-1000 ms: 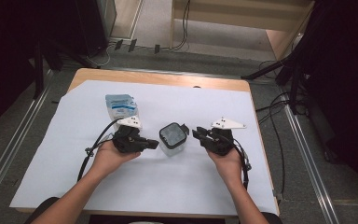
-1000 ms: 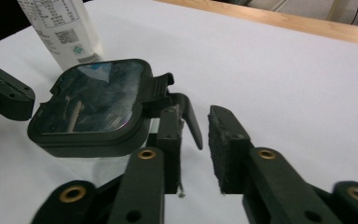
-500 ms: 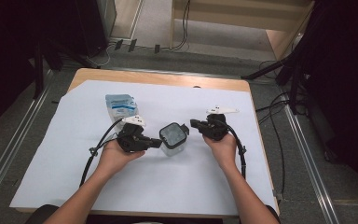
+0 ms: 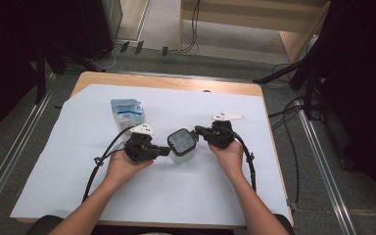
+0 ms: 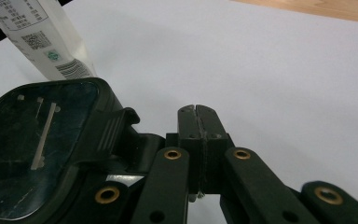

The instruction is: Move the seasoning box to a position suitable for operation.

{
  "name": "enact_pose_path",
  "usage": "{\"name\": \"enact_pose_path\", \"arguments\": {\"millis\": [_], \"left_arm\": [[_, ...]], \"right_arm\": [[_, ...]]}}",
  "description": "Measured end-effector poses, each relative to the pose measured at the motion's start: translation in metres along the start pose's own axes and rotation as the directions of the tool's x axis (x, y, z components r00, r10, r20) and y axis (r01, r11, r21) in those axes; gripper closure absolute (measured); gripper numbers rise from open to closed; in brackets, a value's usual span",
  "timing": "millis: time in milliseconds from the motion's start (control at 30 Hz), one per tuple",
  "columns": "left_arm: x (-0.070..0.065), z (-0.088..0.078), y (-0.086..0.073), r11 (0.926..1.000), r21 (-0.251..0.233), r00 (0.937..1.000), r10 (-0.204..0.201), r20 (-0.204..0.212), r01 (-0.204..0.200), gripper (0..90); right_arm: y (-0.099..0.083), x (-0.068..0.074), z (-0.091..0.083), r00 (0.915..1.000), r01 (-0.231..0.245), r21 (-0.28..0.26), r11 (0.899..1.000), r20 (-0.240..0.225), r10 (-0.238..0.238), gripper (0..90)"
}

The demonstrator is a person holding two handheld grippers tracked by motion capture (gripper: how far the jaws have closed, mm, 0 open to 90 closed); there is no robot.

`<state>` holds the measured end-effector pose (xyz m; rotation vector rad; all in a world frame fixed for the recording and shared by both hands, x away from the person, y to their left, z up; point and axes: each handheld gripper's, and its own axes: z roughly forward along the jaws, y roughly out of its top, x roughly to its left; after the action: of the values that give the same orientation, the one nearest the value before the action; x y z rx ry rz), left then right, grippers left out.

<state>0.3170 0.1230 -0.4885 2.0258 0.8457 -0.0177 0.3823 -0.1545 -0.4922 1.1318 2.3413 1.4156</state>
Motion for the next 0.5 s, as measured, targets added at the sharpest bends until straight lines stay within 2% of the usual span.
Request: {"name": "enact_pose_path", "arguments": {"millis": [167,500], "left_arm": [[0.0001,-0.0001,-0.0003,1.0,0.0,1.0,0.003,-0.002,-0.003,90.0],[0.0026,0.0002,0.0003,1.0,-0.004,1.0,0.0,0.004,0.0,90.0]], "right_arm": [[-0.0004,-0.0015,-0.0006,0.9998,-0.014,0.006,1.0,-0.014,0.014,90.0],[-0.0028,-0.0013,-0.005,0.9994,-0.032,0.019,0.999,-0.012,0.032,90.0]]}}
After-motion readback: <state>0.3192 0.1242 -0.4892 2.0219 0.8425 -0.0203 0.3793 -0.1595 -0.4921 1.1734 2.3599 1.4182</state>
